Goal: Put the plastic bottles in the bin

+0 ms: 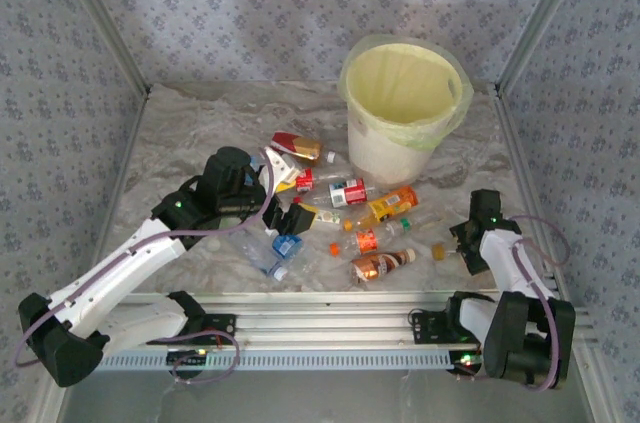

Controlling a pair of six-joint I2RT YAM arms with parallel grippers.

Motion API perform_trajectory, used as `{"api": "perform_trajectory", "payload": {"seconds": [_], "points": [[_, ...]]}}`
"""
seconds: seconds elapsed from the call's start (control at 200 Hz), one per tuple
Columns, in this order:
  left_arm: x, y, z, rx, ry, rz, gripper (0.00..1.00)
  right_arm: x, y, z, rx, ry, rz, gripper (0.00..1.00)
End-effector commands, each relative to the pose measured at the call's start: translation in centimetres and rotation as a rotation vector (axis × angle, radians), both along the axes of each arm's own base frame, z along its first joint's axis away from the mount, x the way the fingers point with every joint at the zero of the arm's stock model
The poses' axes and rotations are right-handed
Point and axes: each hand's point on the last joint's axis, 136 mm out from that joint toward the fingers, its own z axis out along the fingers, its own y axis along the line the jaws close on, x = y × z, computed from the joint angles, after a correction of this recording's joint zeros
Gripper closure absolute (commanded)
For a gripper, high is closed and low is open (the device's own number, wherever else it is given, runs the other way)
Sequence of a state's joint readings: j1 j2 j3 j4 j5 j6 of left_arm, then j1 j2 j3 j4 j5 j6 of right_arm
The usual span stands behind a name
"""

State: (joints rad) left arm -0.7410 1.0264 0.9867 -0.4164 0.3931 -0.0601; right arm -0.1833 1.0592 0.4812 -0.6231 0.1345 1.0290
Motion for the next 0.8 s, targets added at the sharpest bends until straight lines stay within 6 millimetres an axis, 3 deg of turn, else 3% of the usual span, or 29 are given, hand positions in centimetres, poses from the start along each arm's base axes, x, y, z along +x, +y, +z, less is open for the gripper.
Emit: {"api": "perform_trajectory", "payload": {"seconds": [0.0,0.26,0.445,0.585,0.795], "points": [[-0.3,0.0,0.9,-0.013,-0.036,-0.017,0.00,0.0,-0.8,-0.2,-0.035,0.015,0.016,0.28],[-0.7,-0.3,0.9,-0.032,-0.034,-0.037,0.00,1.4,-2.4,0.6,-0.123,-0.018,0.053,0.42],[-0.8,-0.3,1.3,-0.046,-0.041,-0.040,0.00,2.6,-3.4,2.8,-0.221,-0.069,0.111,0.47],[-0.7,-0.2,1.6,-0.064,-0.046,-0.028,0.00,3.9,-3.7,6.0,-0.328,-0.130,0.177,0.48],[-0.9,-0.1,2.7,-0.097,-0.033,-0.011,0.00,5.6,-3.3,12.9,-0.524,-0.224,0.271,0.48]]}}
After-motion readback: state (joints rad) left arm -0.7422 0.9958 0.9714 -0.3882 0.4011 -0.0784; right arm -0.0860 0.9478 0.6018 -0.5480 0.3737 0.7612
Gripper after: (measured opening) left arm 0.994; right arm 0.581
